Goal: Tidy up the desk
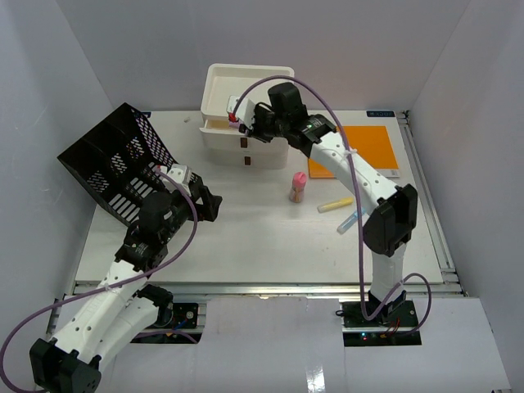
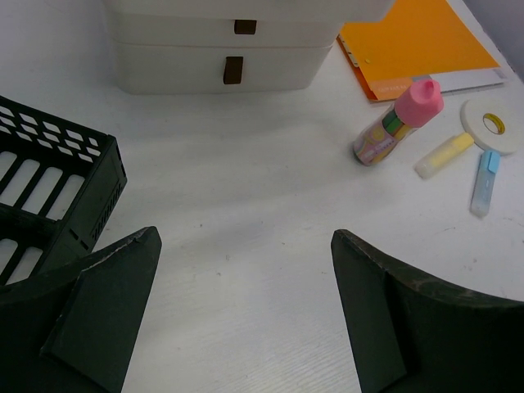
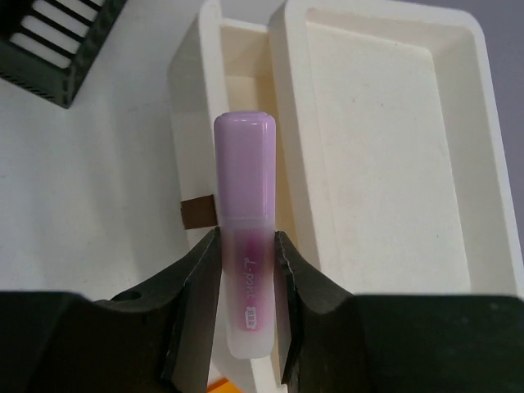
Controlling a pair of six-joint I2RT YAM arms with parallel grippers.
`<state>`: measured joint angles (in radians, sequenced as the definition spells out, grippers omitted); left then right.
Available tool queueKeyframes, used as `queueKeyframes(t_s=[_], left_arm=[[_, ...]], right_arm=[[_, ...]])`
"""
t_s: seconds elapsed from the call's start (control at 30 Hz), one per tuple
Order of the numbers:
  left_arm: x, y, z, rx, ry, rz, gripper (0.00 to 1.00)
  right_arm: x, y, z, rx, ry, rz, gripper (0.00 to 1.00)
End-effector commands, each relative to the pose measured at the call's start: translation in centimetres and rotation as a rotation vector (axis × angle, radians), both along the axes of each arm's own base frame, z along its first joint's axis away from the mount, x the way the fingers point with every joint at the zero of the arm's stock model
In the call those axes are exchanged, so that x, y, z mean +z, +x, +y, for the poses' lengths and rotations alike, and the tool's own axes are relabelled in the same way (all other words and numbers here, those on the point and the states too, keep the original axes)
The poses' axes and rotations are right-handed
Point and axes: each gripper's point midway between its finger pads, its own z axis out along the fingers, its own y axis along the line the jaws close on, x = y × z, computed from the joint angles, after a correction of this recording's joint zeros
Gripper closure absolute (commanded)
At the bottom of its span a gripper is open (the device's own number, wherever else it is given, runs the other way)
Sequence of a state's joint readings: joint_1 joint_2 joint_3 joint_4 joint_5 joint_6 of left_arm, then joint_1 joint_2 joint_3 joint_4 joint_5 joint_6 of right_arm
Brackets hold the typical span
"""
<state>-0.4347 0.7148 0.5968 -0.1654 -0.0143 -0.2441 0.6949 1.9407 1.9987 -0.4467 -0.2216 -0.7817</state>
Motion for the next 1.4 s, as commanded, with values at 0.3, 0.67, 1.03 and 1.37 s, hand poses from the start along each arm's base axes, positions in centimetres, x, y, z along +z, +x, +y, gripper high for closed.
queueKeyframes(t_s=[0.3,0.67,1.03,1.37], left_arm=[[-0.3,0.2,0.3,0.014,0.014,0.005,0.04],[-0.1,0.1,0.3,0.013,0.011,-0.002,0.04],[0.0,0.0,0.4,0.013,0.009,-0.005,0.04],[0.0,0.0,0.5,0.018,0.009,-0.007,0.04]], right_arm=[[2.4,6.4,-1.4,-0.23,0.033,-0.204,0.92],[-3.8,3.4,-0.8,0.009,-0.133,-0.184,0.9],[-3.9,-1.4,0.2,0.224,-0.126,-0.055,0.91],[-4.7,0.3,-0.2,0.149,-0.141,-0.024,0.91]])
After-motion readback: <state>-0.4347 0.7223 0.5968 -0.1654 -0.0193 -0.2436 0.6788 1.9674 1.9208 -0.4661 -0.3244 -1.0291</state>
